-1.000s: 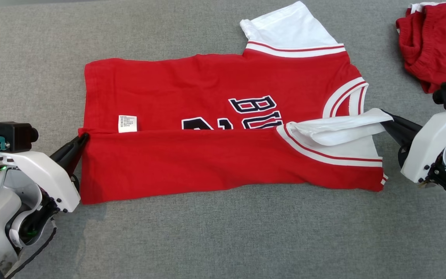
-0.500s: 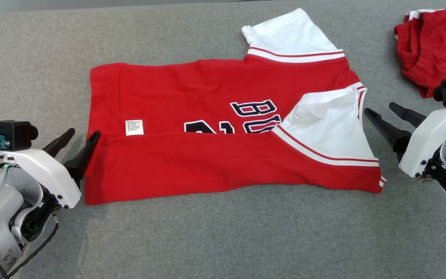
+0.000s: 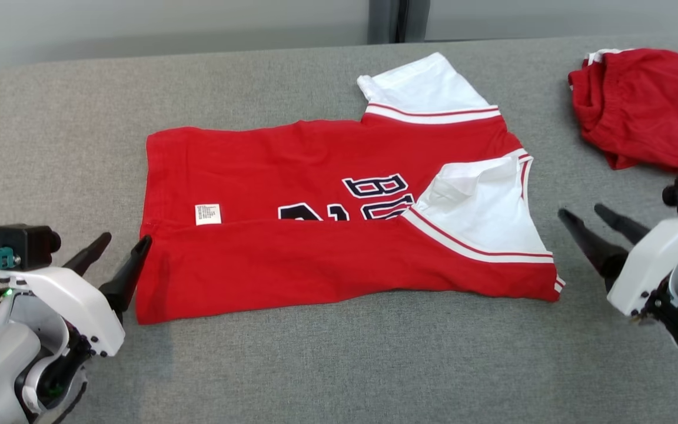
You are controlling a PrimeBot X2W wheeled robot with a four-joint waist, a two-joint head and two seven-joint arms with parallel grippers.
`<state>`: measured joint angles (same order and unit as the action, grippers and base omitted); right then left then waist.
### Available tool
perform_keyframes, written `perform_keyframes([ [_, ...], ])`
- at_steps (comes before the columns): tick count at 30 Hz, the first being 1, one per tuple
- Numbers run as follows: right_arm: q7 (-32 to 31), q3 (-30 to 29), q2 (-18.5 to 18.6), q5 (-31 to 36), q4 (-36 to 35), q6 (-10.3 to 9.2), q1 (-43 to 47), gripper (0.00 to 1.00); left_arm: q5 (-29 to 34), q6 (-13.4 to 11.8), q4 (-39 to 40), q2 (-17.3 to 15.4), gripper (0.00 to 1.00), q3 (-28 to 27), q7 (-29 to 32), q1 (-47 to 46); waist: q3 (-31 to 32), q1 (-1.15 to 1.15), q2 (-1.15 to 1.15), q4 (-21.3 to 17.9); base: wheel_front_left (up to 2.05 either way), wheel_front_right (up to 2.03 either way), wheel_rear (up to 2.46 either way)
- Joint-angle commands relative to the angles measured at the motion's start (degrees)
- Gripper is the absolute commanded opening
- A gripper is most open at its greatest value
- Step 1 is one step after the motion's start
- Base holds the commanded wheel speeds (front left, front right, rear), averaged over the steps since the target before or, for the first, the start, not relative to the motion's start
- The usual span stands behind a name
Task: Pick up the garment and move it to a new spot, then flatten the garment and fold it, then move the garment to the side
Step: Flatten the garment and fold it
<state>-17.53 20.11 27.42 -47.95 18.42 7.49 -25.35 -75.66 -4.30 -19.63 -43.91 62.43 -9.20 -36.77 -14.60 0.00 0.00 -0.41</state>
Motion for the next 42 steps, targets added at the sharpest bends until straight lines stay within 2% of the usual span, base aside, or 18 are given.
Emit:
perform_keyframes([
  [1,0.07,-0.66,-0.15,-0.48,0.24,0.02,1.33,1.00,-0.51,-0.95,0.92,-0.40,1.00,-0.10,-0.30,1.01,0.75,0.00,0.00,-0.14,0.00,0.00,0.00],
  [7,-3.86,-3.80,-2.12,-1.12,1.67,0.02,5.52,1.00,-3.01,-4.35,5.06,-1.89,1.00,0.60,2.30,4.58,1.91,0.00,0.00,-0.21,0.00,0.00,0.00],
  [15,-8.06,-6.00,-4.66,-0.88,1.37,0.02,7.75,1.00,-4.92,-6.27,7.45,-2.65,1.00,1.06,4.89,6.12,1.95,0.00,0.00,-0.06,0.00,0.00,0.00],
  [26,-14.81,-7.71,-7.79,1.46,2.97,0.02,5.27,1.00,-6.88,-7.31,6.33,-1.09,1.00,2.05,11.27,3.77,0.50,0.00,0.00,0.58,0.00,0.00,0.00],
  [33,-19.68,-7.98,-10.62,4.52,4.17,0.02,4.27,1.00,-7.88,-5.94,4.69,0.55,1.00,3.23,15.15,2.80,0.40,0.00,0.00,0.30,0.00,0.00,0.00],
  [42,-20.78,-10.52,-12.27,8.79,5.06,0.00,4.52,1.00,-7.39,-5.23,3.77,1.10,1.00,3.44,15.66,2.28,0.46,0.00,0.00,0.53,0.00,0.00,0.00],
])
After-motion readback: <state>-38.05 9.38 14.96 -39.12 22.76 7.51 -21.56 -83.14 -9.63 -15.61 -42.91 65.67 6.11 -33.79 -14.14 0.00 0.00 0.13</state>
